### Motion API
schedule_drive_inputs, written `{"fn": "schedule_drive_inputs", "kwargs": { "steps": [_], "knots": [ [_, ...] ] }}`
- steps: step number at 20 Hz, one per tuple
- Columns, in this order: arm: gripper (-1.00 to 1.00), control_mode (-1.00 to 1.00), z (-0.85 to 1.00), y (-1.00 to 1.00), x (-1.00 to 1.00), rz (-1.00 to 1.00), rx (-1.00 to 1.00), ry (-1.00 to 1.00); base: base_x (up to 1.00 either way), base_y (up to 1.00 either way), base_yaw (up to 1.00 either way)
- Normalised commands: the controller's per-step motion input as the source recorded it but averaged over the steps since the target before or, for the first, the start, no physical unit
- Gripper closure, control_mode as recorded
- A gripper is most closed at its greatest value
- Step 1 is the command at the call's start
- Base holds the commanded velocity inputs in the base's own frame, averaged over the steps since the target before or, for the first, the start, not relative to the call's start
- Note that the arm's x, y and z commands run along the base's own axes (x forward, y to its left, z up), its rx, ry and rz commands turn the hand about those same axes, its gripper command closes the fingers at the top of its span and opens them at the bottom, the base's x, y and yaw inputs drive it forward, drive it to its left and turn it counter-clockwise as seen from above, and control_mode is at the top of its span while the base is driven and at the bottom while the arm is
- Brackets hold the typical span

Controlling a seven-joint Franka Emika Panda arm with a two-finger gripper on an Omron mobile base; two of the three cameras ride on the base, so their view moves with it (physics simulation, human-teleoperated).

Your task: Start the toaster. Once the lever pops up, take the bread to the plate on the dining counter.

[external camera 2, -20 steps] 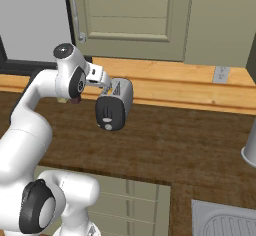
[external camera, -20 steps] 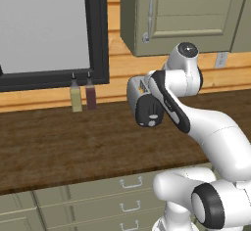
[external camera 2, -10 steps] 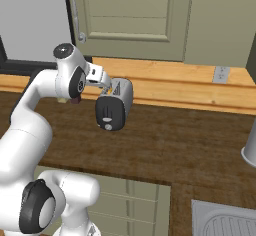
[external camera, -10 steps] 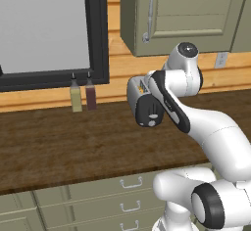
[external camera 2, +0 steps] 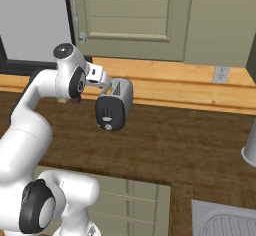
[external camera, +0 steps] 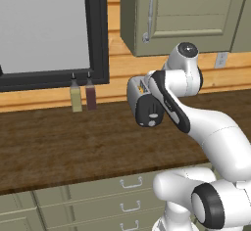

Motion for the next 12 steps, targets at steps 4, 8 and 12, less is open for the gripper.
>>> {"fn": "schedule_drive_inputs", "kwargs": {
  "steps": [4,8,12],
  "knots": [
    [-1.0,-1.0,0.0,0.0,0.0,0.0,0.0,0.0,0.0,0.0,0.0],
    [-1.0,-1.0,0.0,0.0,0.0,0.0,0.0,0.0,0.0,0.0,0.0],
    [-1.0,-1.0,0.0,0.0,0.0,0.0,0.0,0.0,0.0,0.0,0.0]
  ]
}}
